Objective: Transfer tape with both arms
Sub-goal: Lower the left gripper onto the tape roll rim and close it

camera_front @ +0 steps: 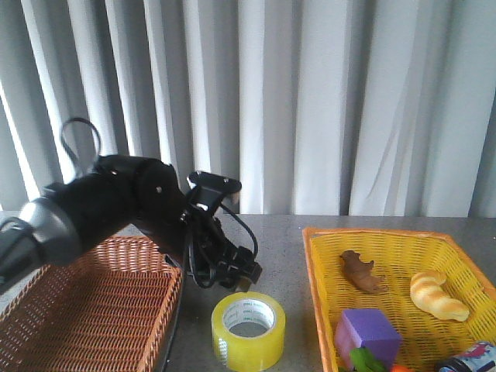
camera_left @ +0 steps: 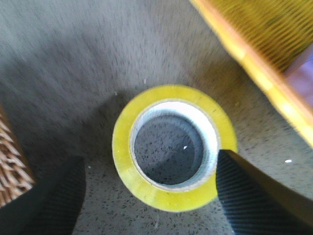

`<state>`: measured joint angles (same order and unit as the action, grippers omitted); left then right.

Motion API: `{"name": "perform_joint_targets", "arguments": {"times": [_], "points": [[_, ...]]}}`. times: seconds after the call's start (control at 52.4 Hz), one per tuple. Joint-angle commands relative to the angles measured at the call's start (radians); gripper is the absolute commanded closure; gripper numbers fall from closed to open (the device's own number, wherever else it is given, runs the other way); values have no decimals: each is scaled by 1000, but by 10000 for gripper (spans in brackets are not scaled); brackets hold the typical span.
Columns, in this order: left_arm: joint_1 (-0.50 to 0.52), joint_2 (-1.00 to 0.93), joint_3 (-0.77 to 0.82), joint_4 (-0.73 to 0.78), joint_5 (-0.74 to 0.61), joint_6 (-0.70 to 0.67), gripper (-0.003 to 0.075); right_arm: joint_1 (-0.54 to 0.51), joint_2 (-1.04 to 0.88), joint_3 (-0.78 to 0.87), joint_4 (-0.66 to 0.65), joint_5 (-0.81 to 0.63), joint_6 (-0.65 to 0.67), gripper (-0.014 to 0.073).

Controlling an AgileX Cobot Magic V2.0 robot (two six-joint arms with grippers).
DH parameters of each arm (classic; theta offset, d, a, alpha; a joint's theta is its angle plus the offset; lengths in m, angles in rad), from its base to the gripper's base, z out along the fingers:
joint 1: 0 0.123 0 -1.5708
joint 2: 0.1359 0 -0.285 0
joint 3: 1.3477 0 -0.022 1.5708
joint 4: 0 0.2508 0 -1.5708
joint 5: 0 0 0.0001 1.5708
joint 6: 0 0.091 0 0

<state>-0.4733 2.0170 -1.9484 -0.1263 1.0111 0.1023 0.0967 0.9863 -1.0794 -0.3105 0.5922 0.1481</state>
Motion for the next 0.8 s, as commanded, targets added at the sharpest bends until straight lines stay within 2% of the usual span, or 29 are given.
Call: {"name": "perform_joint_targets", "arguments": {"times": [0.0, 0.153, 0.401, 0.553, 0.782], "points": [[-7, 12, -68, -7, -23, -43, 197, -7, -15, -26, -22, -63, -2, 602], [-7, 59, -70, 22, -67, -95, 197, -7, -15, -26, -22, -63, -2, 602], [-7, 91, -70, 100, -68, -143, 197, -7, -15, -26, -22, -63, -2, 602], [-7, 113, -70, 96, -76, -144, 198, -7, -15, -26, -22, -63, -2, 602], [-7, 142, -70, 89, -70, -144, 247, -7, -15, -26, -22, -65, -2, 602]]}}
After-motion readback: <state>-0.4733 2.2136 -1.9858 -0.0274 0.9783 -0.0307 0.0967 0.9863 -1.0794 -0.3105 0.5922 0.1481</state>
